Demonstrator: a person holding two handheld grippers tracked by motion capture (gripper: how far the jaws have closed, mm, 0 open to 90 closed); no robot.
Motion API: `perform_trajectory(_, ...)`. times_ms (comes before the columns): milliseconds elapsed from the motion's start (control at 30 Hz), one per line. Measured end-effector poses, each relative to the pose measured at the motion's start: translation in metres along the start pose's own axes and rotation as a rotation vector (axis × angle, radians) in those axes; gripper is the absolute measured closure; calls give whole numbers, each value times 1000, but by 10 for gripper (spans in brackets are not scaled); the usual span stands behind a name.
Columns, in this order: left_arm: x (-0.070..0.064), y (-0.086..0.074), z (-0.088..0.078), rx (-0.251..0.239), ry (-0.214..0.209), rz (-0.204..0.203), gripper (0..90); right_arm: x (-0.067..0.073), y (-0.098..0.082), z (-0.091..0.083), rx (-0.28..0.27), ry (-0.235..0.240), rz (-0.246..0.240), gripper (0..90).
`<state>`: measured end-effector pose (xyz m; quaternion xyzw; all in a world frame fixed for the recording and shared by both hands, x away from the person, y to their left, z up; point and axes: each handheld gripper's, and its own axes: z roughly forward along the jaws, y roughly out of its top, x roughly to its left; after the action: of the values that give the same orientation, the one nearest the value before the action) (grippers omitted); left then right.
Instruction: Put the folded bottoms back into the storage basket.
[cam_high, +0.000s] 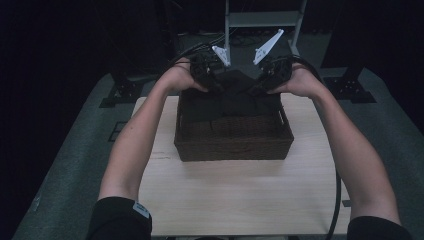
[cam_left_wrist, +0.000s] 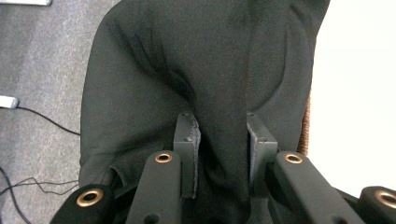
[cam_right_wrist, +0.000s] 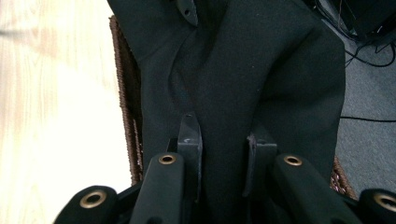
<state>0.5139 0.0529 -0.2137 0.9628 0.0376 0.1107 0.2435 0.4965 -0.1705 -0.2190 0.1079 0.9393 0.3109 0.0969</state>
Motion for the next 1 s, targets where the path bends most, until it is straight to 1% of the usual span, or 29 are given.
perform_trajectory(33,0,0,0,0,0,0,710,0,0,0,0,0,0,722)
perform_trajectory(67,1,-1,4,-12,2,-9,710,-2,-1,2,2,1,4,721)
perform_trajectory(133,3,-3,5,-5,-5,-4,709,-4,-2,4,3,1,6,722)
perform_trajectory(233,4,-6,10,-17,-6,-19,709,-7,-4,8,10,6,17,721)
perform_trajectory(367,4,-8,14,-9,-11,-23,709,-8,-7,12,8,13,26,721)
perform_trajectory(400,4,-8,16,1,-12,-16,709,-9,-9,15,6,20,30,721)
perform_trajectory(500,4,-9,18,7,-11,-10,710,-9,-11,18,1,23,34,721)
perform_trajectory(567,4,-10,22,7,-16,-20,709,-9,-14,21,0,30,38,721)
perform_trajectory(633,4,-11,23,13,-15,-13,709,-9,-14,22,2,31,37,721)
perform_trajectory(767,3,-14,26,12,-18,-21,709,-9,-14,26,16,33,31,721)
perform_trajectory(833,3,-16,28,7,-21,-28,709,-9,-14,29,21,34,35,720)
perform_trajectory(867,3,-17,30,15,-22,-27,708,-9,-14,30,23,37,35,721)
perform_trajectory(1000,3,-19,33,21,-22,-28,709,-10,-15,34,28,39,33,720)
